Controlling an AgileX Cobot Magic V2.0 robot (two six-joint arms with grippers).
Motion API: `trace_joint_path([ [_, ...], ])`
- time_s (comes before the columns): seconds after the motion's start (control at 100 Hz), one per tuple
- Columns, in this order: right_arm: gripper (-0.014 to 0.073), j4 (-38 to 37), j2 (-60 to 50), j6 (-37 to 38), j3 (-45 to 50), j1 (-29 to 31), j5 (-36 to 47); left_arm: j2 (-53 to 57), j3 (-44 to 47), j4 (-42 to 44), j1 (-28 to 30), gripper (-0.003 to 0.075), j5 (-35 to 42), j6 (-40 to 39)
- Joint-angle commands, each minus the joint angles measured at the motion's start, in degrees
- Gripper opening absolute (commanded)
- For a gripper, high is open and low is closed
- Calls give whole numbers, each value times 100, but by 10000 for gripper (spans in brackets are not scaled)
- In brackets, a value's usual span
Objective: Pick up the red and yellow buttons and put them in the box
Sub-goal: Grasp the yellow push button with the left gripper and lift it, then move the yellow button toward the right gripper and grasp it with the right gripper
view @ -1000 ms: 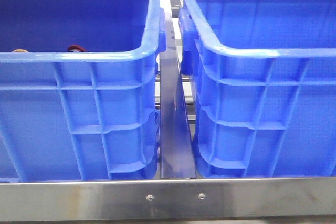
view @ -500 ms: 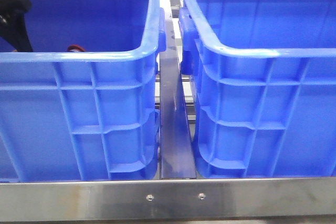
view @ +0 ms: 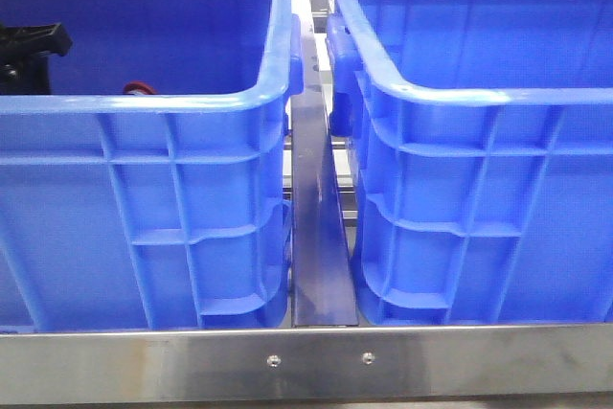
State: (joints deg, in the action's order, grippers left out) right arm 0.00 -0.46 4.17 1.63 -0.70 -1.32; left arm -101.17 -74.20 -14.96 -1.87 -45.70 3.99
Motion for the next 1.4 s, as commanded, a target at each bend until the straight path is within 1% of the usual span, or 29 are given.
trace_joint_path([
  [0.0, -58, 0, -128, -50, 27, 16, 454, 251, -186, -133, -57, 195, 253, -46],
  [0.08, -58, 0, -128, -50, 27, 16, 454, 251, -186, -133, -57, 137, 311, -46],
  [0.13, -58, 0, -128, -50, 27, 16, 454, 290, -186, -133, -57, 118, 351, -46],
  [0.25, -58, 0, -128, -50, 27, 16, 454, 514, -173, -250, -57, 115, 301, -46],
  [0.35, -58, 0, -128, -50, 27, 16, 454, 907, -18, -631, -57, 115, 388, 297],
  [0.44, -58, 0, -128, -50, 27, 16, 454, 1334, 240, -1080, -57, 114, 470, 788],
  [0.58, -58, 0, -128, -50, 27, 16, 454, 1900, 621, -2033, -57, 114, 459, 1915],
  [0.74, -58, 0, -128, -50, 27, 16, 454, 2230, 712, -2963, -147, 114, 328, 2795],
  [0.81, -58, 0, -128, -50, 27, 16, 454, 2271, 712, -3398, -343, 114, 163, 3227],
  [0.89, -58, 0, -128, -50, 27, 16, 454, 2271, 692, -3775, -612, 114, 42, 3363],
  [1.03, -58, 0, -128, -50, 27, 16, 448, 2271, 666, -4135, -1224, 114, 141, 3663],
  [1.2, -58, 0, -128, -50, 27, 16, 470, 2271, 666, -4162, -1939, 114, 199, 3674],
  [1.35, -58, 0, -128, -50, -13, 16, 801, 2271, 666, -4138, -2359, 114, 199, 3678],
  [1.39, -58, 0, -128, -50, -93, 16, 773, 2271, 666, -4138, -2420, 114, 199, 3678],
])
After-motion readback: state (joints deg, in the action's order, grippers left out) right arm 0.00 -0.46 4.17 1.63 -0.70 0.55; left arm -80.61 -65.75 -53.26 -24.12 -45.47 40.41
